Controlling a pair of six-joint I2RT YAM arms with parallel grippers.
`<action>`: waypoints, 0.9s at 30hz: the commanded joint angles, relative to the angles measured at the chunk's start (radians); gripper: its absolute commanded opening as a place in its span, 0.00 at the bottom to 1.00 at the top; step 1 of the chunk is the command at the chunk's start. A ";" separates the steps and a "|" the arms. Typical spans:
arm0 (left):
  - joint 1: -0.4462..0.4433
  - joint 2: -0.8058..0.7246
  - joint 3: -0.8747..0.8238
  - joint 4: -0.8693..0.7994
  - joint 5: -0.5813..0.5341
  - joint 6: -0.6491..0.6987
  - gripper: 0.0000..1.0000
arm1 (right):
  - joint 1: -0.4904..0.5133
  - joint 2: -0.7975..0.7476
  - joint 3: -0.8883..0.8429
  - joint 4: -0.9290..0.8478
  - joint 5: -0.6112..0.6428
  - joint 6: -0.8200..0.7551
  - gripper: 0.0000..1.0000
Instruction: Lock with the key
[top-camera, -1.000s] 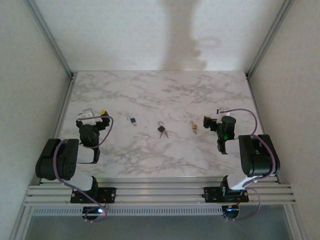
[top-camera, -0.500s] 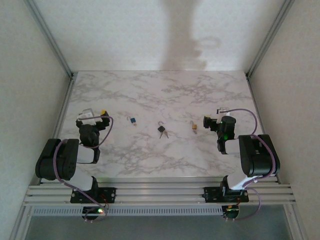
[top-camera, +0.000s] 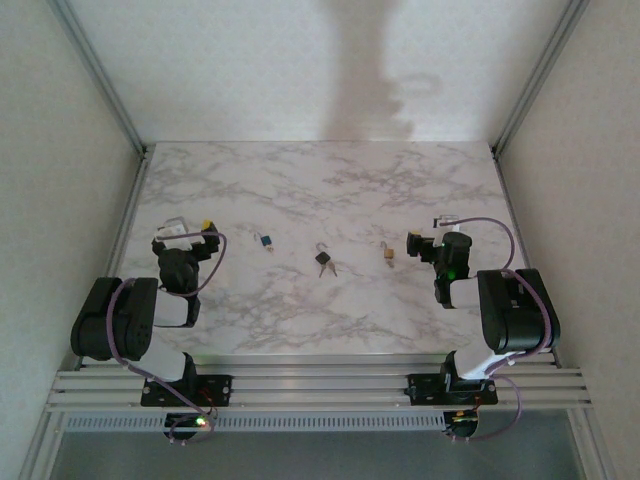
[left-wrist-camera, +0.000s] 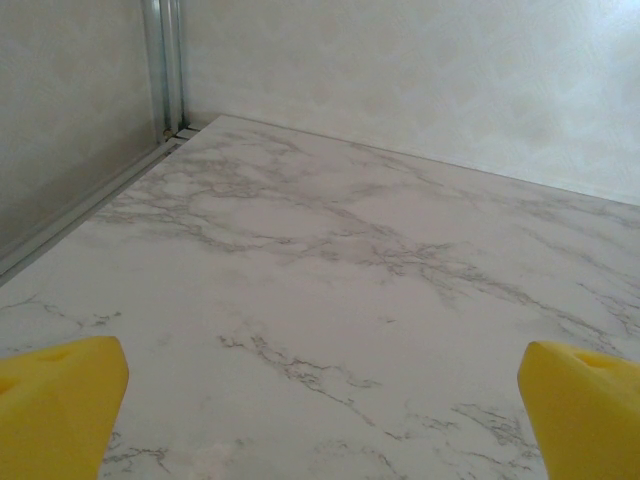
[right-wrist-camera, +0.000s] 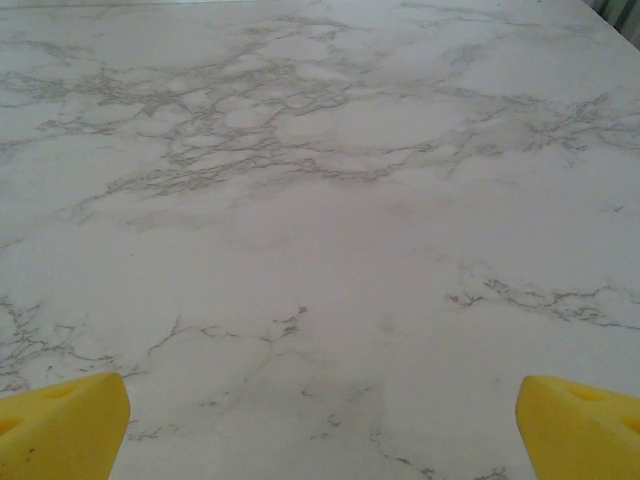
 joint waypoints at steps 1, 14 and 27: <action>0.008 0.005 0.000 0.019 0.025 0.010 0.99 | -0.002 -0.016 0.016 0.000 -0.008 0.006 0.99; -0.044 -0.415 0.111 -0.429 -0.027 -0.098 0.99 | 0.098 -0.288 0.014 -0.181 0.099 -0.071 0.99; -0.040 -1.059 0.064 -0.980 -0.169 -0.907 0.99 | 0.149 -0.626 0.324 -0.793 -0.176 0.536 0.99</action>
